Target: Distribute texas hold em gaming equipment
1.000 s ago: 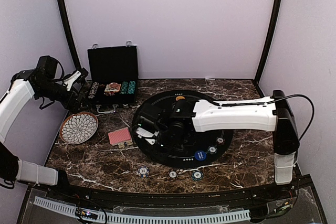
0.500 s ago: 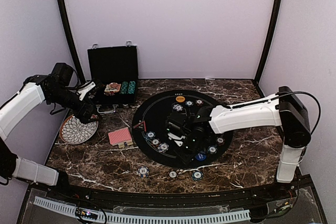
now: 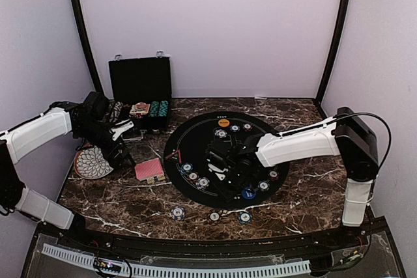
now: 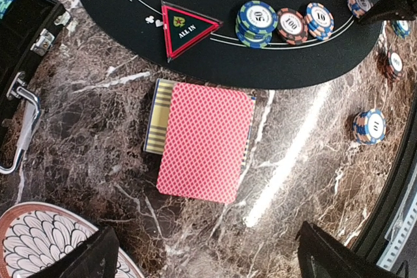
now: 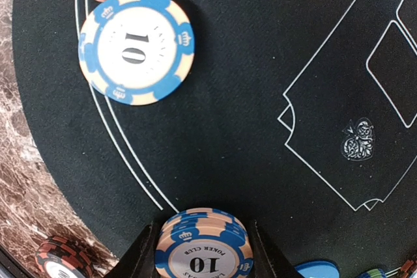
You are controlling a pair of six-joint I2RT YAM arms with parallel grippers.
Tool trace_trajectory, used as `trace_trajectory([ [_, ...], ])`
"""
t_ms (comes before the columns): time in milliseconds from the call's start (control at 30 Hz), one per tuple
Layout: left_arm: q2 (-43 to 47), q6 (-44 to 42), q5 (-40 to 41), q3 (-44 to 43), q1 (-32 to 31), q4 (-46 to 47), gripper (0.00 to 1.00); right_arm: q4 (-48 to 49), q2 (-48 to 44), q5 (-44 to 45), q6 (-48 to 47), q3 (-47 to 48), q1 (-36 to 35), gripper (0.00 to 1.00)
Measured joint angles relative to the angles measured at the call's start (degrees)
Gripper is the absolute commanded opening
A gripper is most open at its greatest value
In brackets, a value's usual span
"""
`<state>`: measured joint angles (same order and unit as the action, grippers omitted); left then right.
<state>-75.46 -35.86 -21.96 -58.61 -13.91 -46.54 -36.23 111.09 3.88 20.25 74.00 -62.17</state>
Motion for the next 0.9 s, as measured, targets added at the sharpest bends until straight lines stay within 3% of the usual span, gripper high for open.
trace_trajectory([
  [200,-3.6,-2.3,2.7,1.2,-2.5,2.2,0.99,0.3,-0.1,-0.4,0.8,0.0,0.0,0.71],
  [433,-7.5,-4.8,4.9,1.5,-3.6,4.5,0.99,-2.1,-0.2,1.1,1.6,2.6,0.7,0.9],
  [667,-8.4,-6.7,6.4,2.7,-6.4,6.3,0.99,-3.3,-3.9,2.2,3.1,6.0,0.7,0.98],
  [900,-11.8,-7.6,8.7,3.0,-8.7,8.1,0.99,-3.4,-8.6,2.6,5.2,7.0,0.7,0.99],
])
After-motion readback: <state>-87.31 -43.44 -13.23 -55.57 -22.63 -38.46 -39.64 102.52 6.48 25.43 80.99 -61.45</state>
